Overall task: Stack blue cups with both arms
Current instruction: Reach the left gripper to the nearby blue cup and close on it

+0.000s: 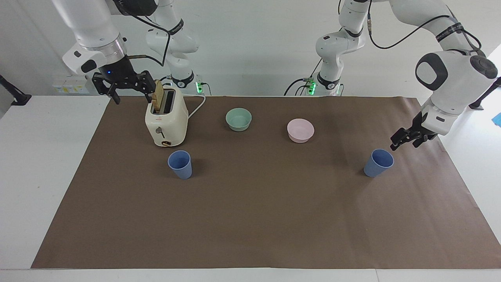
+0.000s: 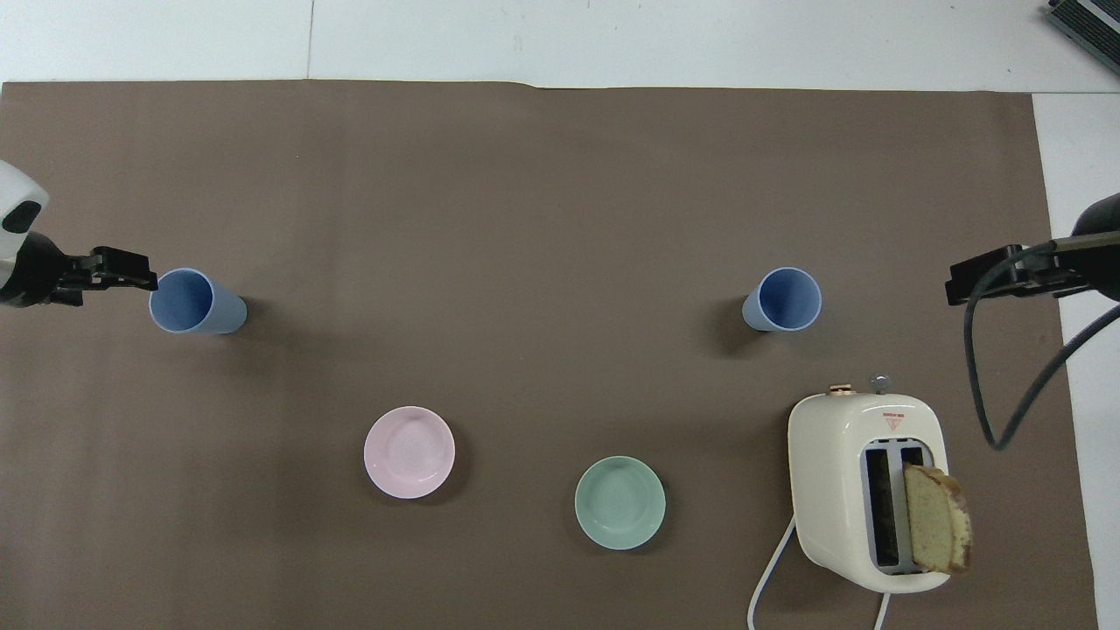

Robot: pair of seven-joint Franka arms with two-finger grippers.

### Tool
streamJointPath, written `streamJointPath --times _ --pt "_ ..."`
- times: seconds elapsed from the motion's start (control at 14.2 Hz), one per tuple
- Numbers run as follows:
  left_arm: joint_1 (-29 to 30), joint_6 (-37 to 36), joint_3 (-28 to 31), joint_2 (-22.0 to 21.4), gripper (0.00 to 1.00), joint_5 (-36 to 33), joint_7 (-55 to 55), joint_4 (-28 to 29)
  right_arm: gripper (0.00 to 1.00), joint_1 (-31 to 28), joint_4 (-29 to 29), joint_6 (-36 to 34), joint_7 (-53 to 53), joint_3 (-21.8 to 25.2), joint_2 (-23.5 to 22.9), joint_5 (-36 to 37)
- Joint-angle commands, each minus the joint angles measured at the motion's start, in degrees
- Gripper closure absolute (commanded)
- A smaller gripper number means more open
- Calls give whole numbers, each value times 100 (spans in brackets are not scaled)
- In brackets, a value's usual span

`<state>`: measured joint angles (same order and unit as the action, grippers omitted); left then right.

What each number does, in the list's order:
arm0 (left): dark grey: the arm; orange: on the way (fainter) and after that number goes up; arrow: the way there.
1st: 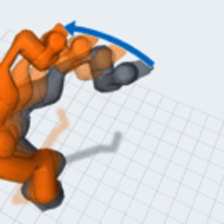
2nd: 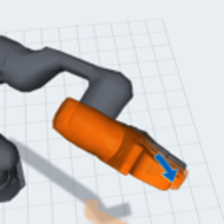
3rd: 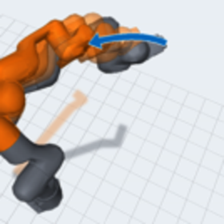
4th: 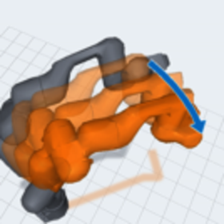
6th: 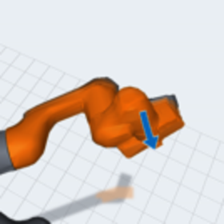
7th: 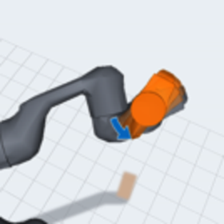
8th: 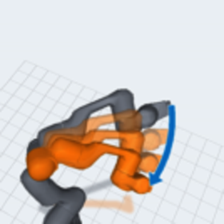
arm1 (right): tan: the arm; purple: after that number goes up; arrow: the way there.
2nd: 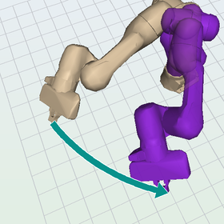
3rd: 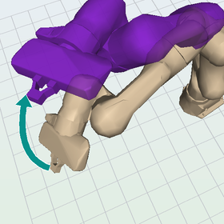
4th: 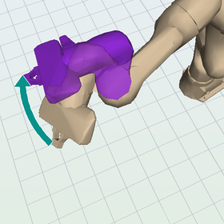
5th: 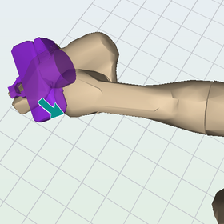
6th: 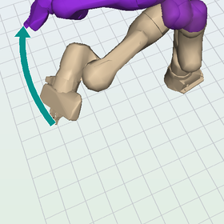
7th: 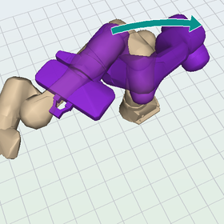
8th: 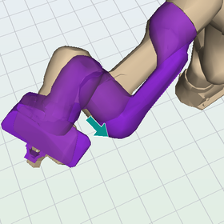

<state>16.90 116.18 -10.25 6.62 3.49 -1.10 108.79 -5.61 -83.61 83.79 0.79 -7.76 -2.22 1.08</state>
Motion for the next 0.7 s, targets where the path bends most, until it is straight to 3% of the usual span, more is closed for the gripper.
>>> streamJointPath --times 0.0,0.63 --pt "76 466 -56 -169 0 47 48 607 0 -81 -155 67 97 -24 125 -108" --pt "24 906 -56 33 0 47 48 880 0 -81 -155 67 97 -24 125 -108"
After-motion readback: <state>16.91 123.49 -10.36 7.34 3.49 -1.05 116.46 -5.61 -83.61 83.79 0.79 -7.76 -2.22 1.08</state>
